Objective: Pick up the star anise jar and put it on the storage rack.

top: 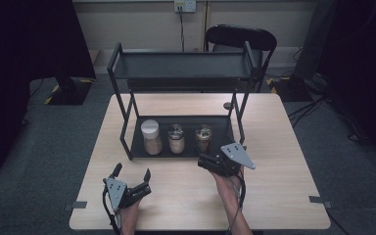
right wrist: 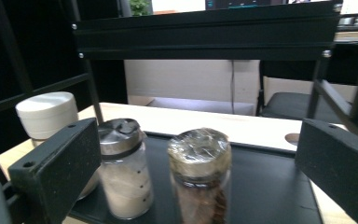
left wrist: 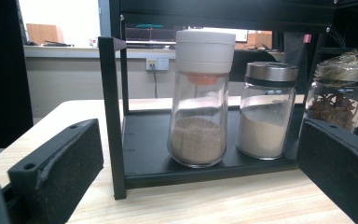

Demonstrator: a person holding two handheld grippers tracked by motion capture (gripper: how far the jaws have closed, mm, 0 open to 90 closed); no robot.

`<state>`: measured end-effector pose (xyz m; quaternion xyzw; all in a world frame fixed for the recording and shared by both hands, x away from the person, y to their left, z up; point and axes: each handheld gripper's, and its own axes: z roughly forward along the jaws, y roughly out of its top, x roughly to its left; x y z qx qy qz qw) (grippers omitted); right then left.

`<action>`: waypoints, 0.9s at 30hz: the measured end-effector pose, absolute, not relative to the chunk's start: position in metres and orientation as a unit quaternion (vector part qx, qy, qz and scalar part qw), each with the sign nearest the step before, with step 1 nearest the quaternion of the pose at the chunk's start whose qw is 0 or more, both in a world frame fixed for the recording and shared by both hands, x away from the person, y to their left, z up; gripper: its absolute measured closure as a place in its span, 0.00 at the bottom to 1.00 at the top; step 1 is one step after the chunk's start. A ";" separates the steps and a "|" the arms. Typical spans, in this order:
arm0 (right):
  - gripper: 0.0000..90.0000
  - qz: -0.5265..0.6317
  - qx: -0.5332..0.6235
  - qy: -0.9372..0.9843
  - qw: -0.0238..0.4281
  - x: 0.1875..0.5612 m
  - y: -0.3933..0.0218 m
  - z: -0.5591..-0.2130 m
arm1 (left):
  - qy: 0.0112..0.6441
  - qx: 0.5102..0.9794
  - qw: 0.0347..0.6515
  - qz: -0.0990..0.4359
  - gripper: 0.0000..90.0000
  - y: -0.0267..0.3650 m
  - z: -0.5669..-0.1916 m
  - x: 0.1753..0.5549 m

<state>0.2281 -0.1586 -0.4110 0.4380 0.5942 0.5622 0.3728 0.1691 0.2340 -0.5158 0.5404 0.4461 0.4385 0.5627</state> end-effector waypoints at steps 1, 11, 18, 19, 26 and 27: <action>0.00 0.564 0.438 0.592 0.374 0.227 -0.160 -0.412 | 0.446 0.540 0.563 0.439 0.00 0.234 -0.516 0.169; 0.00 0.565 0.440 0.583 0.384 0.215 -0.162 -0.418 | 0.446 0.540 0.563 0.439 0.00 0.234 -0.516 0.169; 0.00 0.567 0.441 0.577 0.388 0.209 -0.164 -0.423 | 0.446 0.540 0.563 0.439 0.00 0.234 -0.516 0.169; 0.00 0.566 0.442 0.577 0.389 0.208 -0.164 -0.424 | 0.446 0.540 0.563 0.439 0.00 0.234 -0.516 0.169; 0.00 0.572 0.444 0.569 0.389 0.202 -0.169 -0.435 | 0.446 0.540 0.563 0.439 0.00 0.234 -0.516 0.169; 0.00 0.573 0.444 0.568 0.390 0.202 -0.170 -0.436 | 0.446 0.540 0.563 0.439 0.00 0.234 -0.516 0.169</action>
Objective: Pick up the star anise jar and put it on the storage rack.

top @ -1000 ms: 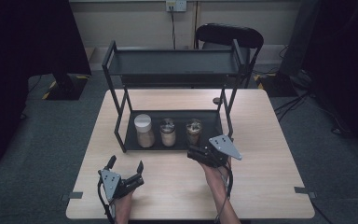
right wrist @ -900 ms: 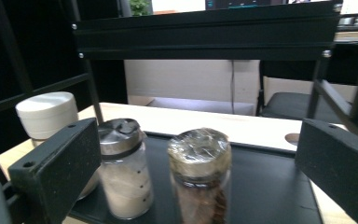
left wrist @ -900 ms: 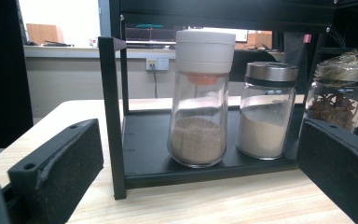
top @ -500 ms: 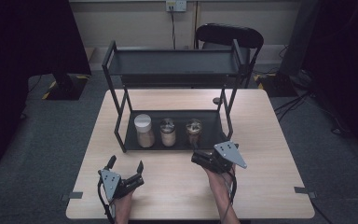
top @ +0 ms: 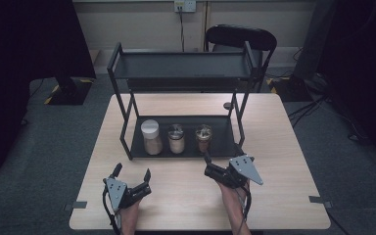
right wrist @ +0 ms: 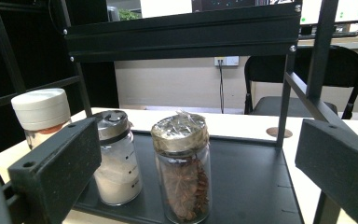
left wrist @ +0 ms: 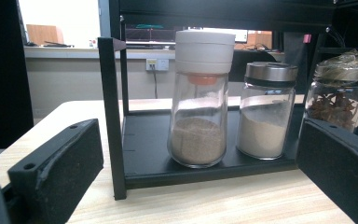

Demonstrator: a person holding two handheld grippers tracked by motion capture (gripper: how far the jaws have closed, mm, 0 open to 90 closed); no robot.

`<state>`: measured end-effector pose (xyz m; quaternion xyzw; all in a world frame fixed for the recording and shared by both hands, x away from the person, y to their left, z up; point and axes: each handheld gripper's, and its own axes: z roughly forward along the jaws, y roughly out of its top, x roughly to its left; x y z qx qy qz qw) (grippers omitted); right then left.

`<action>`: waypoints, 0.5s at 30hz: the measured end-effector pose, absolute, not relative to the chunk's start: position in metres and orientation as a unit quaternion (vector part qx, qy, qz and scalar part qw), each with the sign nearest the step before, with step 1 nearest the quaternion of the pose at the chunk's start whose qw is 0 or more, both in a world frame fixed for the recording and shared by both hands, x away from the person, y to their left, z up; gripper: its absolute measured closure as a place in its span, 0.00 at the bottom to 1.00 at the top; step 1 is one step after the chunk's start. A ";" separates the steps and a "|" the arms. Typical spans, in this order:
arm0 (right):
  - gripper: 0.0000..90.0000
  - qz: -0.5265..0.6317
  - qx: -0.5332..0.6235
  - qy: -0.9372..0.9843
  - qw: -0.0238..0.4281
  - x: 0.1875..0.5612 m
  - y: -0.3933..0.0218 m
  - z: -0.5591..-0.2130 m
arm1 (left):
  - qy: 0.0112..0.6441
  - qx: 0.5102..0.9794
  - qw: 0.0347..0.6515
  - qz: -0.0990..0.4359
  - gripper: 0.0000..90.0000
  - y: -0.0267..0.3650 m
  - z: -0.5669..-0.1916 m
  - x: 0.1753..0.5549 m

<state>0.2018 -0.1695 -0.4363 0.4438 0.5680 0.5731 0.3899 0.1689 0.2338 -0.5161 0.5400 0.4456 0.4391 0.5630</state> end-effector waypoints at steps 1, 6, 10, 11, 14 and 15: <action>0.00 0.574 0.444 0.567 0.389 0.201 -0.170 -0.438 | 0.445 0.540 0.563 0.439 0.00 0.234 -0.516 0.169; 0.00 0.574 0.441 0.563 0.397 0.197 -0.170 -0.441 | 0.446 0.540 0.563 0.439 0.00 0.234 -0.516 0.169; 0.00 0.574 0.439 0.560 0.405 0.194 -0.170 -0.443 | 0.445 0.540 0.563 0.439 0.00 0.234 -0.516 0.169; 0.00 0.574 0.439 0.559 0.407 0.193 -0.170 -0.444 | 0.445 0.540 0.563 0.439 0.00 0.234 -0.516 0.169; 0.00 0.571 0.439 0.559 0.411 0.191 -0.170 -0.446 | 0.445 0.541 0.563 0.439 0.00 0.234 -0.516 0.169; 0.00 0.572 0.439 0.558 0.411 0.190 -0.170 -0.447 | 0.445 0.541 0.563 0.439 0.00 0.234 -0.516 0.169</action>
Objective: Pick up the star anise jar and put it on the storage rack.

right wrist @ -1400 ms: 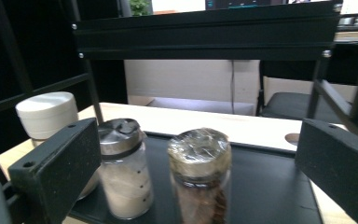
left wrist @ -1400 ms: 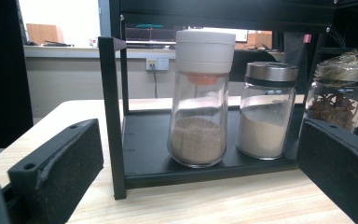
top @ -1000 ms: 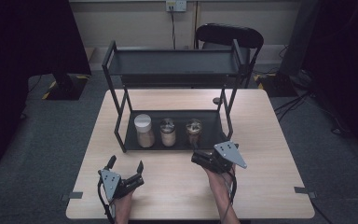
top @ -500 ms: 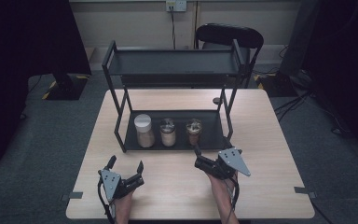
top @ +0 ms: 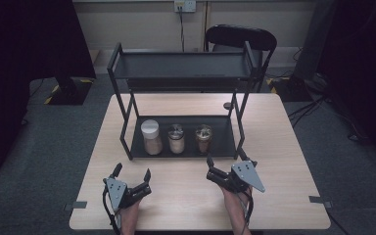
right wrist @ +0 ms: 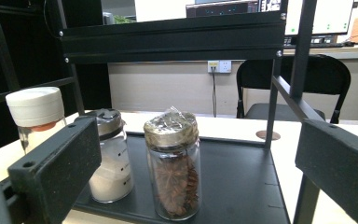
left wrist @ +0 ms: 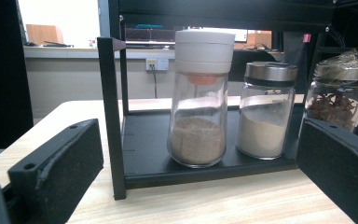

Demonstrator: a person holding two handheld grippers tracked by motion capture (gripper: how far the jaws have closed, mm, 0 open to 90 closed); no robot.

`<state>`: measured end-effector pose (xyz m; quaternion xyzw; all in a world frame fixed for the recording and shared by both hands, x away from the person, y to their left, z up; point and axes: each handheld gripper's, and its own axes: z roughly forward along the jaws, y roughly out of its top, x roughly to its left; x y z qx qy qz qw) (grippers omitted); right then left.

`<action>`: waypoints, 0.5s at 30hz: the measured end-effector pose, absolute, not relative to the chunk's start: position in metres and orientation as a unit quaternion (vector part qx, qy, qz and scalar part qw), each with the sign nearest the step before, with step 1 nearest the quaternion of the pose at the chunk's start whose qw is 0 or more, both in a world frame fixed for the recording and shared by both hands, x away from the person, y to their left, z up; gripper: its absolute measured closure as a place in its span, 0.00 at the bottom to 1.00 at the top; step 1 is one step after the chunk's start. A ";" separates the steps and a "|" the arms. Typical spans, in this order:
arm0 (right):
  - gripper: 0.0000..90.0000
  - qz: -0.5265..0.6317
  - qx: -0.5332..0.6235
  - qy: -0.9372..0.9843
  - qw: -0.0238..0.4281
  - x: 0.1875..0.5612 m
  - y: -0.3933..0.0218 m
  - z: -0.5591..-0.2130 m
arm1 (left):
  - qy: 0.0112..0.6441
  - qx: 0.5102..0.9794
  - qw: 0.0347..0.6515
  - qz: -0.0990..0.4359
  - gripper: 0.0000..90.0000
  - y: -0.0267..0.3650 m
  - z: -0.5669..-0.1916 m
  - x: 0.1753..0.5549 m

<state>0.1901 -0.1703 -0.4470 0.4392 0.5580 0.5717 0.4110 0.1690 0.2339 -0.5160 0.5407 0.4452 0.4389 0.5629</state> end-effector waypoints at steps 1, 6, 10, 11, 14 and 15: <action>0.00 0.571 0.440 0.558 0.411 0.190 -0.171 -0.448 | 0.445 0.541 0.563 0.439 0.00 0.234 -0.516 0.169; 0.00 0.569 0.443 0.556 0.413 0.186 -0.174 -0.452 | 0.445 0.542 0.562 0.439 0.00 0.234 -0.516 0.169; 0.00 0.572 0.440 0.554 0.415 0.184 -0.177 -0.458 | 0.445 0.542 0.562 0.439 0.00 0.234 -0.516 0.169; 0.00 0.575 0.439 0.552 0.414 0.183 -0.178 -0.459 | 0.445 0.542 0.562 0.439 0.00 0.234 -0.516 0.169; 0.00 0.575 0.437 0.551 0.418 0.181 -0.179 -0.463 | 0.445 0.542 0.562 0.439 0.00 0.234 -0.516 0.169; 0.00 0.578 0.437 0.550 0.417 0.180 -0.180 -0.464 | 0.445 0.542 0.562 0.439 0.00 0.234 -0.516 0.169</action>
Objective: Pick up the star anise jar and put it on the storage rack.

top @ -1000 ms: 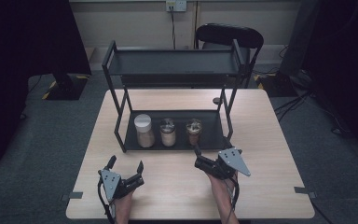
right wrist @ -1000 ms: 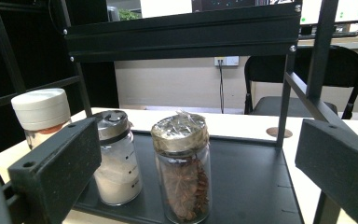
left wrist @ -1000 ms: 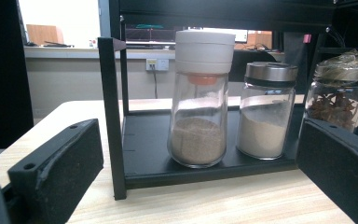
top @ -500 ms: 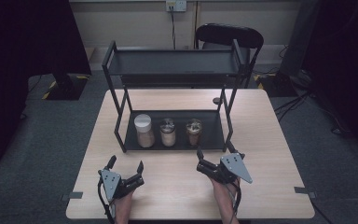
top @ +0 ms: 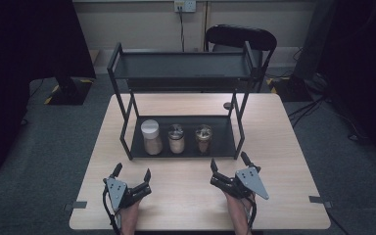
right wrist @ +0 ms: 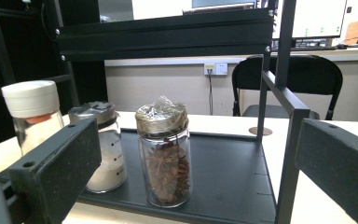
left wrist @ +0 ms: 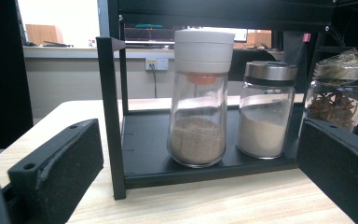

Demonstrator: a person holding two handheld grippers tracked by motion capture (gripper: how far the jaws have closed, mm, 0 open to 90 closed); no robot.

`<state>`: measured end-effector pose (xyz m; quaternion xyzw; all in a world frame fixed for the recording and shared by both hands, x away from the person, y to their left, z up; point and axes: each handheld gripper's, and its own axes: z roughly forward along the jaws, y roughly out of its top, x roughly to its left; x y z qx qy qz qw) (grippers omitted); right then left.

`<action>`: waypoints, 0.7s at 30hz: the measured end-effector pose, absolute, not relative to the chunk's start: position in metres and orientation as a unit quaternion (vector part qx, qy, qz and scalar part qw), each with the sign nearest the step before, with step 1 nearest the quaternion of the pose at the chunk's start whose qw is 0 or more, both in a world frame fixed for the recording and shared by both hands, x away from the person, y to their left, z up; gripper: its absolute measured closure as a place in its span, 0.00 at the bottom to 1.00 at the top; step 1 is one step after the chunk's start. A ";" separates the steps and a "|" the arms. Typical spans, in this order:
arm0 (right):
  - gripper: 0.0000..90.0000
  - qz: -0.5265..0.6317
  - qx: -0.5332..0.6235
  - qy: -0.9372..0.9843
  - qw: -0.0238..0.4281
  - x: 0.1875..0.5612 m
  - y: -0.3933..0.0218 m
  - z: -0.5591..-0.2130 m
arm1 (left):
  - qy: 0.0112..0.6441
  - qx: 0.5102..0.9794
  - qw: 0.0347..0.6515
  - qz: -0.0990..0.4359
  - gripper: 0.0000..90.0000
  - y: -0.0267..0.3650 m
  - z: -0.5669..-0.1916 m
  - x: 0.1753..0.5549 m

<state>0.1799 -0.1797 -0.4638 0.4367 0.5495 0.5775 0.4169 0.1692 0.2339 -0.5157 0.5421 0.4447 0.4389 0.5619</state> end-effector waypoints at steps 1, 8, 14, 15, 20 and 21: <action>0.00 0.576 0.438 0.549 0.418 0.179 -0.180 -0.464 | 0.445 0.542 0.562 0.439 0.00 0.234 -0.516 0.169; 0.00 0.577 0.440 0.539 0.428 0.173 -0.182 -0.471 | 0.445 0.542 0.562 0.439 0.00 0.234 -0.516 0.169; 0.00 0.578 0.432 0.538 0.436 0.170 -0.186 -0.477 | 0.445 0.542 0.562 0.439 0.00 0.234 -0.516 0.169; 0.00 0.577 0.433 0.537 0.437 0.169 -0.186 -0.479 | 0.444 0.542 0.562 0.439 0.00 0.234 -0.516 0.169; 0.00 0.580 0.433 0.530 0.441 0.165 -0.186 -0.488 | 0.444 0.542 0.562 0.439 0.00 0.234 -0.516 0.169; 0.00 0.580 0.434 0.529 0.441 0.164 -0.187 -0.489 | 0.444 0.542 0.562 0.440 0.00 0.234 -0.516 0.169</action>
